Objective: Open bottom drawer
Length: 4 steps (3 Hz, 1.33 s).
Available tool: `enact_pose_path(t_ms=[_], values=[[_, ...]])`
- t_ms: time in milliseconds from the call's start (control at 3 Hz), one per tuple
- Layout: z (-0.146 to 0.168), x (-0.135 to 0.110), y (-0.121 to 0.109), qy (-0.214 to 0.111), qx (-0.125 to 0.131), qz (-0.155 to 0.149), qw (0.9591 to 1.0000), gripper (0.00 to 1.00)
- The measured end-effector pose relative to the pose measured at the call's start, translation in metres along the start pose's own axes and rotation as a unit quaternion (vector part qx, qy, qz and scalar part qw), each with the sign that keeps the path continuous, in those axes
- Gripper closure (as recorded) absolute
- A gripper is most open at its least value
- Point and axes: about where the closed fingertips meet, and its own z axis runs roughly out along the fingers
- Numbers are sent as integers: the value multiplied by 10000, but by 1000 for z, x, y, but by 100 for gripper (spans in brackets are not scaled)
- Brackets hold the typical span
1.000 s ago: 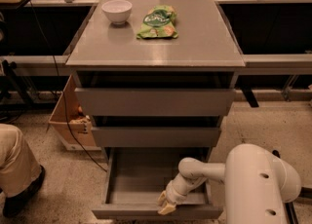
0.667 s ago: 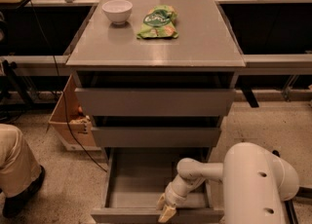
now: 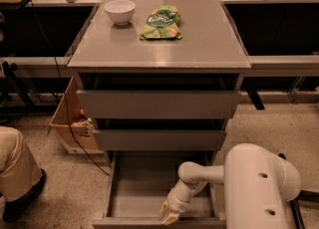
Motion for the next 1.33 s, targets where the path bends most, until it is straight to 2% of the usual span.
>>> enact_pose_path(t_ms=[667,1000,1333], values=[[-15,-6,3,185,-163,-119,9996,100],[-30,-9,-6,149,15,-137,9998,100],[-41,-2,-25,-142,433,-16,9990,100]])
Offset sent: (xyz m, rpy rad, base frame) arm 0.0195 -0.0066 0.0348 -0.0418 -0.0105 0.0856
